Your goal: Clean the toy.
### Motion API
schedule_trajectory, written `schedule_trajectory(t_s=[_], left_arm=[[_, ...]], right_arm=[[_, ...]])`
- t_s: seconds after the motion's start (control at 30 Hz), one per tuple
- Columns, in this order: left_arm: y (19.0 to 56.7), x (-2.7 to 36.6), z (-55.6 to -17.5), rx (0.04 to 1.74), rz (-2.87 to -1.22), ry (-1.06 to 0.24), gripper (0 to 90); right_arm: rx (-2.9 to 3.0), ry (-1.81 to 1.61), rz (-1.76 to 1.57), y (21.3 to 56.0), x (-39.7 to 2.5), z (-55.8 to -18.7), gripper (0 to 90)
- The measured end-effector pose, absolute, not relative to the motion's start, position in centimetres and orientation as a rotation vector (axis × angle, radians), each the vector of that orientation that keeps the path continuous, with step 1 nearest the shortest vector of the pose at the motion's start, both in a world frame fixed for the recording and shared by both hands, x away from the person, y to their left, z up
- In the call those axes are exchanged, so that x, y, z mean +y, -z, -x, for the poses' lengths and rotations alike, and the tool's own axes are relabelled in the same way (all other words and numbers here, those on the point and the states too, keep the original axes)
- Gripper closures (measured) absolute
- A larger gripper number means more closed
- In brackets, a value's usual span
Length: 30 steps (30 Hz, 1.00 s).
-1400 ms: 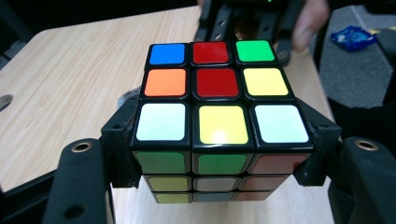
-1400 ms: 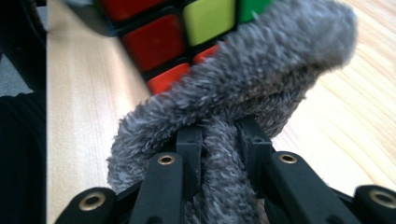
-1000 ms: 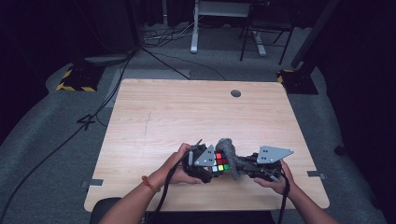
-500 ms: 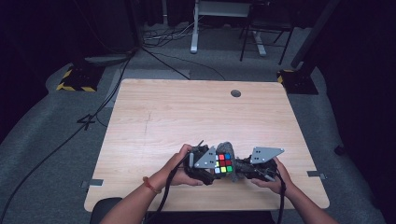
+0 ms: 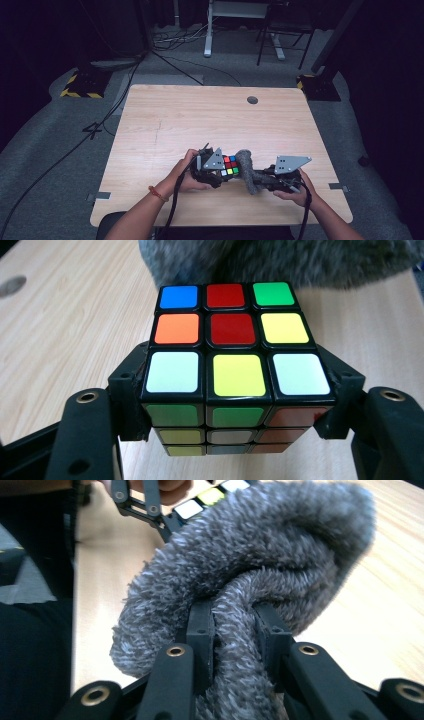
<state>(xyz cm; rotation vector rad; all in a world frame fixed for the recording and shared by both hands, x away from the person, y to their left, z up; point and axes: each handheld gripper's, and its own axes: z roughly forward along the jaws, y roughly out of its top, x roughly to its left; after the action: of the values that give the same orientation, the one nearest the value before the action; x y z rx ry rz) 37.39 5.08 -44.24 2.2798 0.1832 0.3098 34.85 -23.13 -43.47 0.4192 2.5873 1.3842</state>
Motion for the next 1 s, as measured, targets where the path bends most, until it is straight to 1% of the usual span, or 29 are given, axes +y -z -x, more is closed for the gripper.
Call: schedule_trajectory(t_s=[0.1,0.2,0.27,0.33,0.47,0.5,0.53,0.57,0.6,0.7,0.73,0.8,0.83,0.9,0.93,1.0], left_arm=[[44.8,5.3,-37.9,0.205,-2.299,-0.307,33.3],[45.5,5.4,-38.3,0.217,-2.316,-0.284,33.2],[45.7,5.4,-38.3,0.224,-2.321,-0.278,33.3],[46.2,5.3,-38.4,0.225,-2.332,-0.262,33.2],[46.8,5.2,-38.5,0.227,-2.345,-0.221,33.2],[47.3,4.9,-38.4,0.208,-2.372,-0.218,33.2],[47.3,4.9,-38.4,0.208,-2.372,-0.218,33.1],[47.5,4.9,-38.3,0.216,-2.377,-0.199,33.1],[47.7,4.8,-38.4,0.217,-2.374,-0.185,33.1],[47.7,4.9,-38.6,0.224,-2.371,-0.161,32.8],[47.9,5.0,-38.6,0.227,-2.376,-0.147,31.3],[47.8,5.2,-38.6,0.229,-2.380,-0.134,29.3],[47.7,5.4,-38.5,0.222,-2.379,-0.114,29.1],[47.6,5.7,-38.4,0.224,-2.369,-0.104,29.1],[47.5,5.8,-38.4,0.225,-2.363,-0.102,27.9],[47.5,6.0,-38.4,0.229,-2.369,-0.103,27.6]], right_arm=[[2.578,-1.343,-0.443,43.5,-23.4,-35.1,73.1],[2.546,-1.257,-0.567,44.0,-24.3,-36.3,71.6],[2.544,-1.245,-0.587,44.1,-24.5,-36.5,71.6],[2.537,-1.161,-0.637,44.7,-25.0,-37.3,68.9],[2.559,-1.104,-0.682,45.4,-25.4,-38.0,66.9],[2.570,-1.045,-0.711,45.8,-25.5,-38.5,62.7],[2.570,-1.045,-0.711,45.8,-25.5,-38.5,62.7],[2.580,-1.041,-0.735,46.1,-25.7,-38.8,58.3],[2.580,-1.041,-0.735,46.1,-25.7,-38.8,58.3],[2.603,-1.026,-0.741,46.3,-25.8,-39.0,48.7],[2.590,-1.040,-0.744,46.2,-25.8,-39.0,45.2],[2.585,-1.048,-0.741,46.1,-25.8,-38.9,43.6],[2.569,-1.081,-0.735,45.8,-25.8,-38.8,40.8],[2.565,-1.091,-0.724,45.6,-25.8,-38.7,39.8],[2.551,-1.104,-0.711,45.4,-25.6,-38.3,36.5],[2.547,-1.110,-0.702,45.3,-25.5,-38.2,36.4]])
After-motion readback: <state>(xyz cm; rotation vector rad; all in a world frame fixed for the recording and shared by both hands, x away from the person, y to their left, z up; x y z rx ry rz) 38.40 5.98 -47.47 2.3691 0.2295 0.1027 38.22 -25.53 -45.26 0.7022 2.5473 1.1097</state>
